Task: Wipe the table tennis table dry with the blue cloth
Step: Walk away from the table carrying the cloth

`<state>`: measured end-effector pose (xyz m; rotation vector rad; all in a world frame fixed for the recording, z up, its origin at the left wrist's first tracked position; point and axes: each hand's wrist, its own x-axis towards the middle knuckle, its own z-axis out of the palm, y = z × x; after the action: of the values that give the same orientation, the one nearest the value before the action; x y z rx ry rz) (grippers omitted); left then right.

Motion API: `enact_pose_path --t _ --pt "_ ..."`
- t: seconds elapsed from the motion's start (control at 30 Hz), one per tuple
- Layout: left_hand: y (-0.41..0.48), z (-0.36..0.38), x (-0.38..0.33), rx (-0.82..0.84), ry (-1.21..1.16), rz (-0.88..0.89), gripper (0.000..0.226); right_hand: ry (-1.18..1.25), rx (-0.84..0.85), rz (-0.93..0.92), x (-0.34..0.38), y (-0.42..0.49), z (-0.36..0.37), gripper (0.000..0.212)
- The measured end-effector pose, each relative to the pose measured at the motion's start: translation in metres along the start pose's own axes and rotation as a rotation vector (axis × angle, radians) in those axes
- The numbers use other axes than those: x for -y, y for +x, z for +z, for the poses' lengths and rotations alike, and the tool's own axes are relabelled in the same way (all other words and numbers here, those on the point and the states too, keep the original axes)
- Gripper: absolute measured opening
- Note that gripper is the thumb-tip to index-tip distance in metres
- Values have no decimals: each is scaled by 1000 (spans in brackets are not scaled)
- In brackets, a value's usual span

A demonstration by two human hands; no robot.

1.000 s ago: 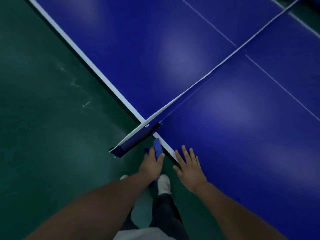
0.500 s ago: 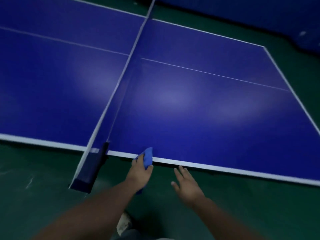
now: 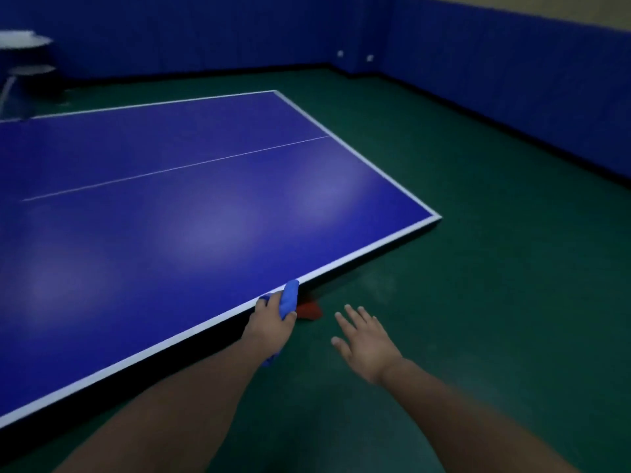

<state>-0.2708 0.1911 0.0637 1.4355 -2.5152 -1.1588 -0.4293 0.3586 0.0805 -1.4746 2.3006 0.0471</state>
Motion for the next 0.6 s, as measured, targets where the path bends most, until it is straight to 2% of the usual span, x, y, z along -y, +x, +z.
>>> enact_pose_path --t 0.07,0.2,0.33,0.47,0.6 --pt "11 24 -49 18 27 40 58 -11 -38 34 -45 -14 -15 67" --pt "24 75 -162 64 60 172 66 20 -104 173 -146 -48 -52 70" --pt "50 107 -265 99 139 331 61 51 -194 306 -230 -70 -99 96" --pt "78 128 -351 119 180 447 56 29 -277 404 -304 -76 -142 72" --pt "121 148 -426 168 176 542 52 22 -308 495 -369 -61 -180 71"
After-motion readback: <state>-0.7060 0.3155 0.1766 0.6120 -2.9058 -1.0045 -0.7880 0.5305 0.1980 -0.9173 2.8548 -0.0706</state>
